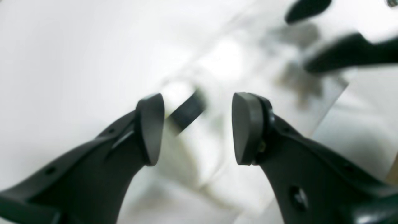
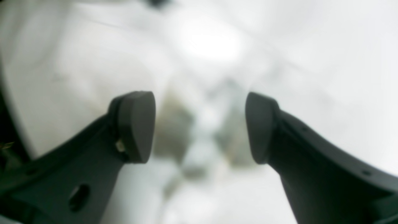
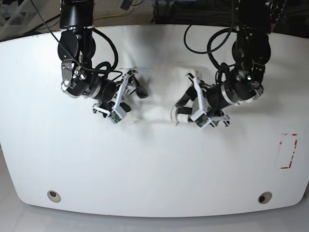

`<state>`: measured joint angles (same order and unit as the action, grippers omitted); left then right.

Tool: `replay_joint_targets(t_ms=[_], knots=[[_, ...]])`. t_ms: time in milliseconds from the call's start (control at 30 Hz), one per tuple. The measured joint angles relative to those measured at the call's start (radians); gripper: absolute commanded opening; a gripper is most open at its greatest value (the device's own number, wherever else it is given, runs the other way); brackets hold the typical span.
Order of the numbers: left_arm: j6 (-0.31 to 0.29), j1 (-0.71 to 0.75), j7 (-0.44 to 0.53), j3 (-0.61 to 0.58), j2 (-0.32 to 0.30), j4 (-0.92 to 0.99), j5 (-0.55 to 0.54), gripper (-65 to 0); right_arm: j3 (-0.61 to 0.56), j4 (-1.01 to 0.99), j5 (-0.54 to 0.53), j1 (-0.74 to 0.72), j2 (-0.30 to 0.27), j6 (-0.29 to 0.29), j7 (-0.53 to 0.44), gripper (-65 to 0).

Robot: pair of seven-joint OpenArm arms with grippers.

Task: Fold the T-shirt properly
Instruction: 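Press the folded bundle flat with both grippers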

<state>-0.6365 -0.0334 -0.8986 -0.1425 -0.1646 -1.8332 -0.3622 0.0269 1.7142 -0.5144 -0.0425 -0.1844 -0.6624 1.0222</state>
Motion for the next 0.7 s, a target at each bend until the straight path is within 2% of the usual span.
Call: replay_joint_targets(t_ms=[67, 133, 233, 300, 433, 600, 667, 700], knots=[[-0.002, 0.012, 0.003, -0.023, 0.038, 0.011, 0.04, -33.1, 0.015, -0.04, 0.0, -0.039, -0.025, 0.0, -0.001, -23.8], [-0.013, 0.027, 0.012, -0.03, 0.06, 0.034, 0.084, -33.1, 0.018, -0.099, -0.005, -0.082, -0.043, 0.0, -0.016, -28.4], [-0.011, 0.037, -0.008, -0.02, 0.055, 0.068, 0.176, -33.1, 0.014, -0.208, -0.009, -0.119, -0.051, -0.002, -0.061, -36.3], [-0.011, 0.035, -0.008, -0.016, 0.04, 0.087, 0.175, -33.1, 0.011, -0.281, 0.001, -0.12, -0.05, 0.0, -0.119, -39.6], [-0.015, 0.035, 0.009, 0.013, -0.015, 0.109, 0.153, -33.1, 0.011, -0.374, 0.114, -0.1, -0.043, -0.002, -0.185, -39.3], [-0.016, 0.032, -0.008, 0.072, -0.036, 0.192, 0.176, -33.1, 0.011, -0.343, 0.154, -0.107, -0.04, -0.021, -0.189, -38.8], [-0.059, 0.036, -0.007, 0.109, -0.033, 0.177, 0.174, -33.1, 0.011, -0.303, 0.148, -0.107, -0.042, -0.026, -0.19, -38.8], [-0.061, 0.036, -0.006, 0.123, -0.033, 0.162, 0.174, -33.1, 0.011, -0.281, 0.146, -0.108, -0.044, -0.027, -0.191, -38.8]])
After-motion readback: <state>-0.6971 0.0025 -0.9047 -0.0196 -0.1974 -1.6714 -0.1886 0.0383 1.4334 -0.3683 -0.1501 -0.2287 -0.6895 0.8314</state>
